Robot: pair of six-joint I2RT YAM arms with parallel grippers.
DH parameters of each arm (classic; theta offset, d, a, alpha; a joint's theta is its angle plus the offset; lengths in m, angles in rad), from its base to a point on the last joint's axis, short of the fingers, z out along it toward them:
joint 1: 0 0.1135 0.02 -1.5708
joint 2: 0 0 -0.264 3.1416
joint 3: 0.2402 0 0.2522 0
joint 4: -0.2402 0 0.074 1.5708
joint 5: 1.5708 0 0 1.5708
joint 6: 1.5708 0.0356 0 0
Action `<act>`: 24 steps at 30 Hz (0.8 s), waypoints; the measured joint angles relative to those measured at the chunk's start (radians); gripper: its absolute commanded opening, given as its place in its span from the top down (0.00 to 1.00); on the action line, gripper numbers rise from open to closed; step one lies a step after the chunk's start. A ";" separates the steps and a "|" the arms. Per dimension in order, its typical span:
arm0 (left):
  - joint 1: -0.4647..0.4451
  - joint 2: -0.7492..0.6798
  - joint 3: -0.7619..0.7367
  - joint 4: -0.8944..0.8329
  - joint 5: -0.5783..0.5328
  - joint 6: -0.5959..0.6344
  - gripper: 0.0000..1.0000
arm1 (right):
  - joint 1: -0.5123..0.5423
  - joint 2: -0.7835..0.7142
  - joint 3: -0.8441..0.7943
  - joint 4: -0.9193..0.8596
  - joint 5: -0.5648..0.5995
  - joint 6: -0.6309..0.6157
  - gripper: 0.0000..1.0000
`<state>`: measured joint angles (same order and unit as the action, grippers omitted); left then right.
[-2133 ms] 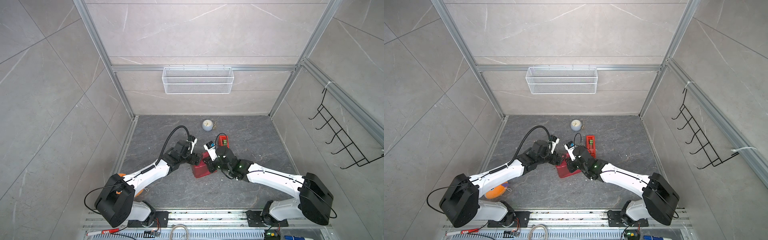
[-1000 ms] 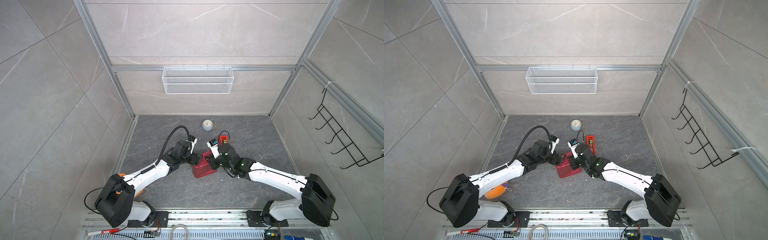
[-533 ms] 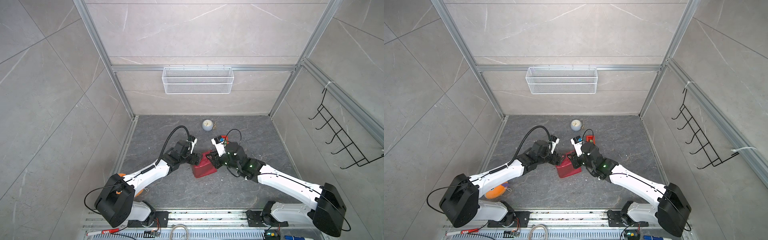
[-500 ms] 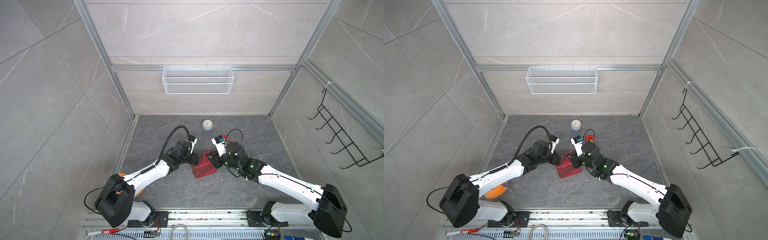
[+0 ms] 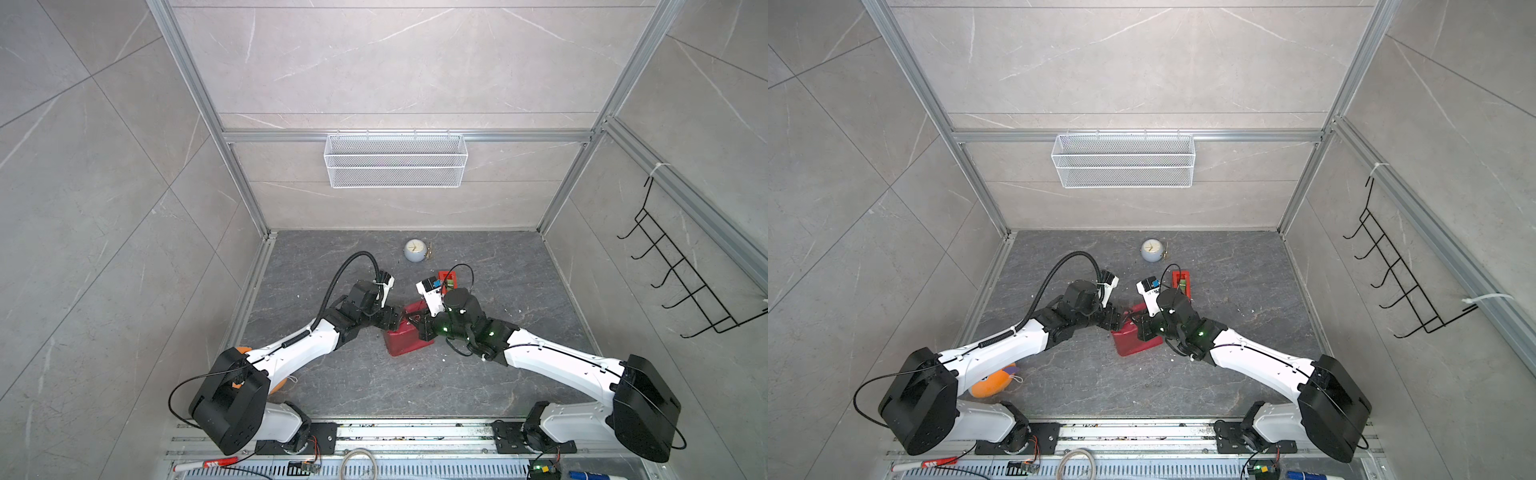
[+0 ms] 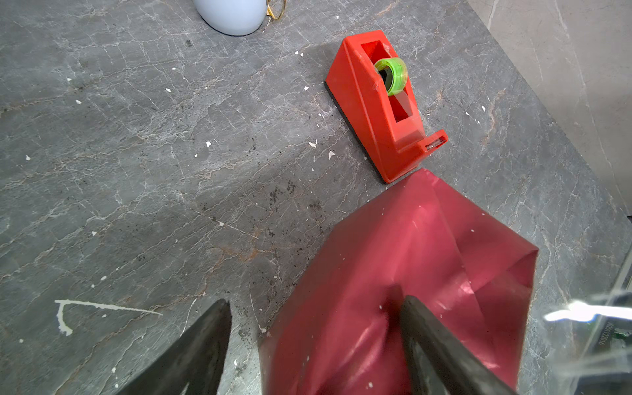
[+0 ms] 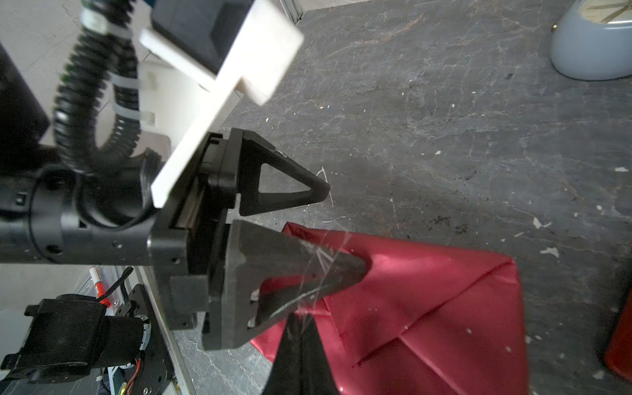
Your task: Wrap the gift box in paper
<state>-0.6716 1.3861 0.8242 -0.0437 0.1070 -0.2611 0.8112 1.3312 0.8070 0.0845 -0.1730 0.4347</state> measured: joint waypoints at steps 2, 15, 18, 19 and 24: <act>0.000 0.000 0.000 0.000 0.000 0.000 0.21 | 0.000 0.007 -0.003 0.011 0.000 0.000 1.00; 0.000 0.000 0.000 0.000 0.000 0.000 0.21 | 0.000 0.025 -0.027 0.040 0.010 -0.005 1.00; 0.000 0.000 0.000 0.000 0.000 0.000 0.21 | 0.000 0.025 -0.030 0.040 0.017 -0.010 1.00; 0.000 0.000 0.000 0.000 0.000 0.000 0.21 | 0.000 0.025 -0.030 0.040 0.020 -0.012 1.00; 0.000 0.000 0.000 0.000 0.000 0.000 0.21 | 0.000 0.035 -0.030 0.040 0.036 -0.034 1.00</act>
<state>-0.6716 1.3861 0.8242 -0.0437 0.1074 -0.2615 0.8112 1.3663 0.7769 0.1242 -0.1368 0.4004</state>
